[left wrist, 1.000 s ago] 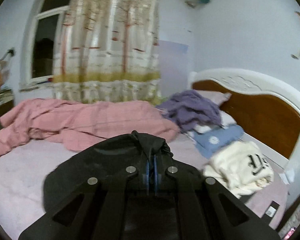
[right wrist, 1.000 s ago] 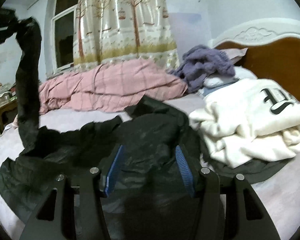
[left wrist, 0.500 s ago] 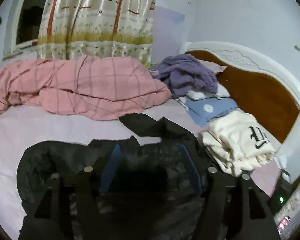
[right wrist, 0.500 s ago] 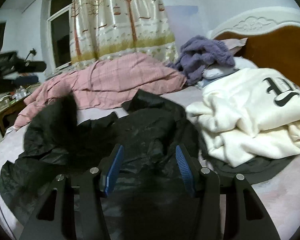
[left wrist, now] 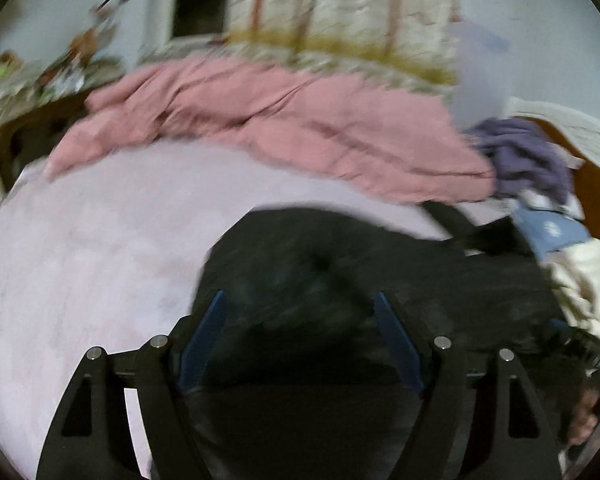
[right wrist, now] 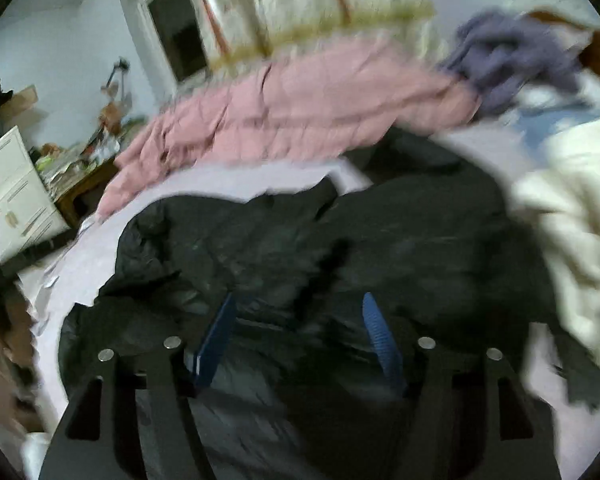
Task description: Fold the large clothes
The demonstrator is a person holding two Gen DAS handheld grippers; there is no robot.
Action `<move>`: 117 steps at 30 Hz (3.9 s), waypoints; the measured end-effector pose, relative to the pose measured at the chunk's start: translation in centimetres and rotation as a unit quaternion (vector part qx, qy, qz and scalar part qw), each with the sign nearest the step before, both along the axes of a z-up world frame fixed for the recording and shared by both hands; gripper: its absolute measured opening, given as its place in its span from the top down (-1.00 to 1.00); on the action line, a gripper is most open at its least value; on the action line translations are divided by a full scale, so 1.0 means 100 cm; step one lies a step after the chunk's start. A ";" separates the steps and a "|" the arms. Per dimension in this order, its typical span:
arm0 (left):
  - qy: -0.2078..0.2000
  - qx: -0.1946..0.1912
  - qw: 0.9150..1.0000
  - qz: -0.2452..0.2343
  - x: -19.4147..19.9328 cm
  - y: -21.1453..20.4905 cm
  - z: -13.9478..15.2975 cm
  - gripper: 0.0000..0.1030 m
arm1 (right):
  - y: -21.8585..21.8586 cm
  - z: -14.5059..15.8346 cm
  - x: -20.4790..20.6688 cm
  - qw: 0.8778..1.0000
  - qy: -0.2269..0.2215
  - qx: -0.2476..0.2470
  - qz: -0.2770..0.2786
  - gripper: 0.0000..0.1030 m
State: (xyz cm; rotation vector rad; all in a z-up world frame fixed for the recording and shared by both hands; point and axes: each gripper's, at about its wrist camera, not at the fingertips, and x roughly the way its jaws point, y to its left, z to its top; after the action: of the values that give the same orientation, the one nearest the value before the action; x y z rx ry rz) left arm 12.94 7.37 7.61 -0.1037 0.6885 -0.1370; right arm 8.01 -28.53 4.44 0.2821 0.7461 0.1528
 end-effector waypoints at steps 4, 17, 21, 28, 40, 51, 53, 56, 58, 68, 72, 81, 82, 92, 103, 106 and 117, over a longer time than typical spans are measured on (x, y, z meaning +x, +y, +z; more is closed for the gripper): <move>0.047 0.022 0.998 0.044 0.020 0.022 -0.044 -0.44 | 0.016 -0.013 0.047 0.997 0.057 0.031 0.030 -0.31; 0.062 -0.021 0.995 0.069 0.028 0.039 -0.094 -0.38 | -0.031 0.015 0.044 0.983 0.035 -0.135 -0.115 0.87; 0.073 -0.019 0.993 0.087 0.032 0.043 -0.103 -0.37 | -0.040 -0.019 0.066 0.981 0.070 -0.139 -0.119 0.84; 0.008 -0.036 0.998 0.048 0.013 0.041 -0.066 -0.21 | -0.052 -0.006 0.044 0.981 0.017 -0.127 -0.146 -0.36; 0.038 0.021 0.999 -0.009 0.085 -0.013 -0.061 0.37 | -0.023 -0.016 0.064 0.992 0.029 -0.086 -0.091 -0.37; 0.082 0.028 0.996 0.025 0.096 -0.005 -0.102 0.34 | -0.014 -0.058 0.084 0.986 0.072 -0.117 -0.092 -0.36; 0.071 0.016 0.997 0.020 0.094 -0.002 -0.099 0.35 | -0.017 -0.059 0.085 0.987 0.074 -0.110 -0.091 -0.36; 0.038 0.004 0.999 0.002 0.085 -0.002 -0.084 0.38 | -0.023 -0.048 0.074 0.988 0.061 -0.101 -0.099 -0.33; 0.009 0.002 1.000 -0.011 0.069 -0.009 -0.072 0.24 | -0.029 -0.032 0.055 0.989 0.039 -0.094 -0.110 -0.33; -0.002 0.011 0.996 -0.086 0.011 -0.037 -0.047 -0.04 | -0.091 0.026 -0.003 0.973 -0.024 -0.059 -0.223 -0.36; 0.110 -0.051 0.990 -0.067 0.035 -0.001 -0.094 0.47 | -0.095 -0.007 0.012 0.968 0.055 -0.090 -0.226 -0.36; 0.047 0.035 0.997 -0.059 0.027 0.004 -0.073 0.64 | -0.102 0.006 0.029 0.968 0.004 -0.041 -0.249 -0.36; 0.028 0.024 0.997 -0.074 0.025 0.001 -0.065 0.64 | -0.107 0.015 0.033 0.966 -0.008 -0.025 -0.256 -0.36; 0.010 -0.003 0.995 -0.100 0.058 -0.043 -0.058 0.42 | -0.130 0.011 0.157 0.929 0.177 -0.174 -0.273 -0.58; 0.091 0.035 0.984 -0.151 0.056 -0.081 -0.088 0.39 | -0.141 -0.014 0.185 0.970 0.151 -0.077 -0.173 0.95; 0.046 0.004 0.984 -0.172 0.029 -0.070 -0.069 0.39 | -0.111 0.036 0.146 0.968 0.024 -0.140 -0.207 0.96; -0.034 -0.008 0.985 -0.169 -0.035 -0.048 -0.032 0.36 | 0.025 0.069 -0.010 0.982 -0.058 -0.166 -0.074 0.95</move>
State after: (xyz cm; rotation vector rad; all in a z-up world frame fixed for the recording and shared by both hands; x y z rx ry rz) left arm 9.44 2.61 4.43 0.0035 0.6325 -0.4692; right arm 7.03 -26.06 11.30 0.0099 0.6205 -0.0957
